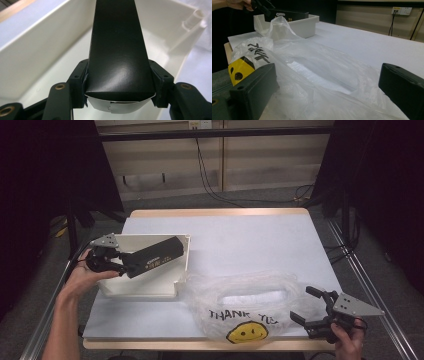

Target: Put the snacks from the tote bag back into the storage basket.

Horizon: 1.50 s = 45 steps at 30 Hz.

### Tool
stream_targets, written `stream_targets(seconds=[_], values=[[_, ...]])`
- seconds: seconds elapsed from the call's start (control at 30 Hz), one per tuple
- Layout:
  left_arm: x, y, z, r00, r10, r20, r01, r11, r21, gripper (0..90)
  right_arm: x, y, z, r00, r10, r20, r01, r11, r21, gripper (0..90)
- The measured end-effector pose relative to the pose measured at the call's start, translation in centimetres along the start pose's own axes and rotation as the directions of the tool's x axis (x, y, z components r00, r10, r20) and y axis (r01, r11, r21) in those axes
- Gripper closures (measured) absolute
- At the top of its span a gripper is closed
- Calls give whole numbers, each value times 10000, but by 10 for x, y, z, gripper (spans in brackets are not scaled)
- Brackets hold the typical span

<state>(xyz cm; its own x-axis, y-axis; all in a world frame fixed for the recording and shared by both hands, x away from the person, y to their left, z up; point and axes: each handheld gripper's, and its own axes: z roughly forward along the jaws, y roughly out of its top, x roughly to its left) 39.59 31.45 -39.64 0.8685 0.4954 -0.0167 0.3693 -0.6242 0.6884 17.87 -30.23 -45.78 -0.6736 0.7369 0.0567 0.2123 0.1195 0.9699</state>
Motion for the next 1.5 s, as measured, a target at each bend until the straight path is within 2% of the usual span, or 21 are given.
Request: stream_targets(seconds=[0.17,0.3,0.37,0.4,0.53,0.63,0.67,0.8,1.0,1.07,1.13,1.17,1.2,1.37,1.4,1.47,1.5], values=[[0,-4,5,9998,-142,137,140,9999,95,431,0,0,-1,10000,10,4,-10,10000,40,15],[2,-2,11,9997,53,244,-63,9992,406,431,0,0,1,10000,-10,2,10,10000,58,15],[3,-2,14,9999,-52,122,48,9992,390,431,0,0,2,10000,3,-57,-2,9999,106,16],[4,-3,15,9999,82,69,-85,9986,514,431,1,0,2,10000,-34,-62,34,10000,91,15],[4,-3,20,9993,110,363,-137,9971,755,431,1,0,2,9999,-78,-104,80,9999,131,14],[3,-2,25,9993,135,359,-163,9968,783,431,0,0,2,10000,-20,-71,21,9999,153,14],[4,-1,25,9986,290,434,-329,9952,926,430,0,0,2,10000,-45,-67,46,9998,172,14],[6,1,29,9987,173,484,-234,9914,1285,426,0,0,2,9998,-102,-192,105,9998,176,14],[14,3,37,9993,-32,378,-54,9746,2240,422,1,1,3,9995,-145,-283,153,9995,278,13],[16,5,38,9991,95,405,-188,9715,2365,422,1,1,3,9997,-244,20,243,9995,191,16],[16,6,41,9989,96,461,-214,9641,2647,422,0,1,1,9998,-184,-21,184,9996,192,13],[16,6,41,9989,96,461,-214,9641,2647,420,0,1,1,9998,-184,-21,184,9996,192,13],[19,6,43,9988,116,483,-248,9589,2827,419,0,0,2,9999,-135,12,135,9997,190,13],[26,7,49,9992,-318,245,215,9399,3406,396,2,1,3,9998,-213,-1,213,9995,212,13],[27,7,50,9989,-469,87,412,9409,3361,387,2,1,3,9998,-207,-42,208,9996,196,13],[31,7,51,9982,-578,-144,592,9343,3514,369,2,1,3,9997,-213,-87,214,9995,230,13],[32,7,53,9975,-686,-169,703,9371,3419,363,2,1,3,9997,-218,-96,220,9995,224,13]])
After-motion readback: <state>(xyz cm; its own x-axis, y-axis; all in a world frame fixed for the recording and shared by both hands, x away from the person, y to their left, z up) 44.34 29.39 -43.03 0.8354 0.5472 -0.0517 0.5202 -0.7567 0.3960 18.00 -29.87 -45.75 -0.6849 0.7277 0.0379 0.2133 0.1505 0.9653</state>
